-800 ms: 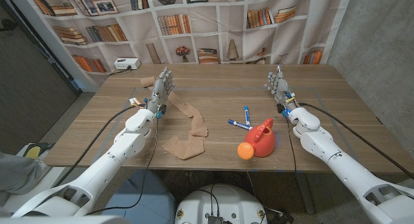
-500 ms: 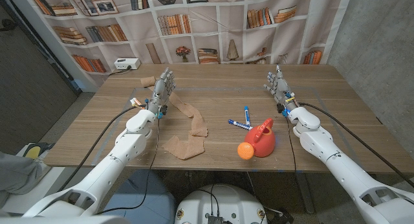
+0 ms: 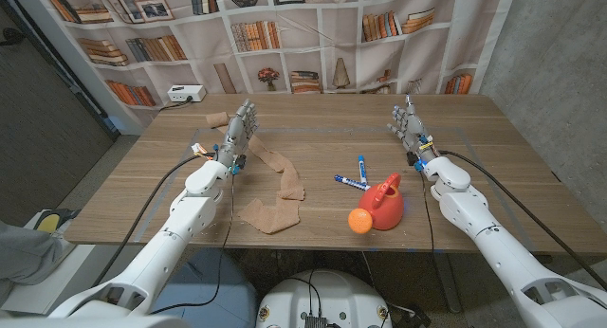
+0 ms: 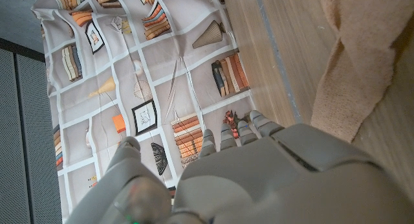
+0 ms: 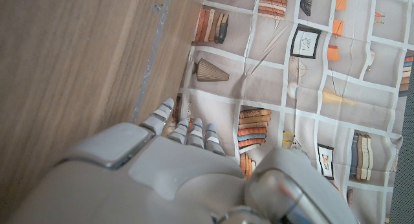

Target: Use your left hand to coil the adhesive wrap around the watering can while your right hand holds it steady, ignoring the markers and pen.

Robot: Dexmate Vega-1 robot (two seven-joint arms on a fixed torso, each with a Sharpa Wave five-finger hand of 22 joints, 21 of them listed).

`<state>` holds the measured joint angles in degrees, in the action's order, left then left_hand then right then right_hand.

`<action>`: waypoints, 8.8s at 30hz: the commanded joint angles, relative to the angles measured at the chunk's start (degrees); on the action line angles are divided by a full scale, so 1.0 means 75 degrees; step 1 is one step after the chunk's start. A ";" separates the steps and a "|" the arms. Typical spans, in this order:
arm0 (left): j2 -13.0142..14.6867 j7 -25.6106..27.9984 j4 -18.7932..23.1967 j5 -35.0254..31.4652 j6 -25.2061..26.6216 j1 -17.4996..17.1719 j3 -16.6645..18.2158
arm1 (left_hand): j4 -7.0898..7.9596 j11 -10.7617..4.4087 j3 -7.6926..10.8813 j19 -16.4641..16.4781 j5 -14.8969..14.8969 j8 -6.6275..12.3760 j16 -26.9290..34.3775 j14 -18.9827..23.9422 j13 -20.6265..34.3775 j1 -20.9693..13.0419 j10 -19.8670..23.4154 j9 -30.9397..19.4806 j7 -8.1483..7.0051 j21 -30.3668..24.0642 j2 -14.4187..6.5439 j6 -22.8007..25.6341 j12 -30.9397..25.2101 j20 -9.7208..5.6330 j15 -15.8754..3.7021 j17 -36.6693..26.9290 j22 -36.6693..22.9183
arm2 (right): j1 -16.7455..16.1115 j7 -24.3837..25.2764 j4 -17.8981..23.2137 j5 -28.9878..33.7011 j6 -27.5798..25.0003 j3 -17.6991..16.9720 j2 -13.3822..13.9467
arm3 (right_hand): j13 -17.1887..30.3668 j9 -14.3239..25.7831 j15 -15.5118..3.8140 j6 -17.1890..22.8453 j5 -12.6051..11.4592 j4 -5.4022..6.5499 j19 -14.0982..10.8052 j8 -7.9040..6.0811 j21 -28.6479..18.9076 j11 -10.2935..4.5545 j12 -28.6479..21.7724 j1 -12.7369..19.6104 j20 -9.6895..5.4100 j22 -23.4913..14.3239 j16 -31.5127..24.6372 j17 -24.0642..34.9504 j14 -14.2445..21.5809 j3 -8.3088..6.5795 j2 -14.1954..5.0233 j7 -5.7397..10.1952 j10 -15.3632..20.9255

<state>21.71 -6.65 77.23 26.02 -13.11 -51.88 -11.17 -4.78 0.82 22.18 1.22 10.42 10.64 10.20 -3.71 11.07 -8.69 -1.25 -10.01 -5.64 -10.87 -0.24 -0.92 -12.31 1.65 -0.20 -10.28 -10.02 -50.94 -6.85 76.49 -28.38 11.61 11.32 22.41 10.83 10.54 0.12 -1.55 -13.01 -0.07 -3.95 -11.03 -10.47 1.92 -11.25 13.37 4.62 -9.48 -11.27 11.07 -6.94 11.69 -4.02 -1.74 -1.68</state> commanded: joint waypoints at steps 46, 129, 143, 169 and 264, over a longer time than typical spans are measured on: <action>-0.0114 -0.0212 0.0555 -0.0302 0.0097 -0.0429 0.0381 | -0.0098 0.0053 0.0060 -0.0035 0.0029 0.0015 0.0042 -0.0162 0.0024 -0.0120 -0.0080 -0.0033 0.0007 -0.0033 -0.0085 -0.0040 -0.0006 -0.0006 0.0034 -0.0009 -0.0012 | -0.0785 -0.0825 0.0620 0.0413 0.0905 -0.0491 0.0711 | 0.0030 0.0028 0.0026 0.0035 0.0026 -0.0261 0.0105 -0.0067 -0.0018 0.0086 -0.0043 0.0498 0.0081 -0.0031 -0.0031 0.0021 -0.0079 -0.0081 0.0029 -0.0067 0.0043; -0.0279 0.0740 0.0832 -0.0339 -0.0528 -0.1004 0.0405 | -0.0177 0.0056 0.0046 0.0030 0.0014 0.0035 0.0071 -0.0049 0.0028 -0.0101 0.0110 -0.0034 -0.0009 -0.0047 -0.0154 0.0195 -0.0047 0.0013 0.0021 -0.0008 -0.0012 | -0.0935 -0.1609 0.1646 0.1700 0.2054 0.0127 0.3744 | 0.0040 0.0035 -0.0219 0.0239 0.0118 -0.0938 0.0077 -0.0113 -0.0027 -0.0119 -0.0073 0.1809 0.0104 -0.0020 -0.0031 -0.0003 -0.0034 -0.0744 -0.0424 0.0137 0.0304; -0.0224 0.0704 0.0876 -0.0323 -0.0568 -0.1061 0.0428 | -0.0184 0.0055 0.0033 0.0031 0.0012 0.0028 0.0069 -0.0048 0.0028 -0.0086 0.0124 -0.0034 -0.0016 -0.0046 -0.0145 0.0195 -0.0048 0.0016 0.0030 -0.0009 -0.0012 | -0.1107 -0.1657 0.1662 0.1564 0.2288 0.0080 0.3928 | 0.0043 0.0037 -0.0311 0.0352 0.0136 -0.1146 -0.0016 -0.0154 -0.0055 -0.0268 -0.0104 0.2217 0.0105 -0.0019 -0.0068 -0.0009 0.0084 -0.0909 -0.0396 0.0242 0.0432; -0.0150 0.0629 0.0898 -0.0296 -0.0541 -0.1051 0.0413 | -0.0193 0.0085 0.0008 0.0025 0.0010 0.0026 0.0066 -0.0050 0.0030 -0.0054 0.0140 -0.0034 0.0013 -0.0042 -0.0131 0.0218 -0.0045 0.0026 0.0050 -0.0010 -0.0012 | -0.1754 -0.0997 0.2077 0.1944 0.2531 -0.0119 0.4494 | 0.0048 0.0040 -0.0427 0.0588 0.0175 -0.1162 -0.0234 -0.0186 -0.0096 -0.0316 -0.0150 0.2322 0.0010 -0.0019 -0.0122 -0.0016 0.0320 -0.0906 -0.0200 0.0325 0.0656; -0.0148 0.0528 0.0923 -0.0076 -0.0452 -0.1217 0.0489 | -0.0234 0.0112 -0.0017 0.0009 0.0015 0.0042 0.0059 -0.0056 0.0031 -0.0010 0.0206 -0.0034 0.0044 -0.0036 -0.0173 0.0394 -0.0042 0.0034 0.0060 -0.0008 -0.0012 | -0.3754 0.0471 0.3009 0.2579 0.2233 -0.1209 0.5544 | 0.0060 0.0052 -0.0582 0.0768 0.0153 -0.1169 -0.0339 -0.0133 -0.0052 -0.0499 -0.0122 0.2646 0.0057 -0.0018 -0.0080 -0.0027 0.0440 -0.1064 -0.0131 0.0457 0.0866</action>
<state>20.96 -1.95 84.57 24.54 -16.44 -60.89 -7.88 -6.25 1.33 21.88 1.33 10.41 10.63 10.64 -4.20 11.05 -8.99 -0.10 -9.98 -5.43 -10.87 -1.44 1.75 -12.52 1.53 0.10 -10.25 -10.00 -77.54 -4.49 98.31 -9.77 29.14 2.96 63.79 11.10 10.79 -2.04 3.90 -11.90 -8.77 -6.20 -12.10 -10.82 -1.77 -12.10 32.36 5.22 -9.46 -11.71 10.94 -3.75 3.93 -5.08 1.42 4.47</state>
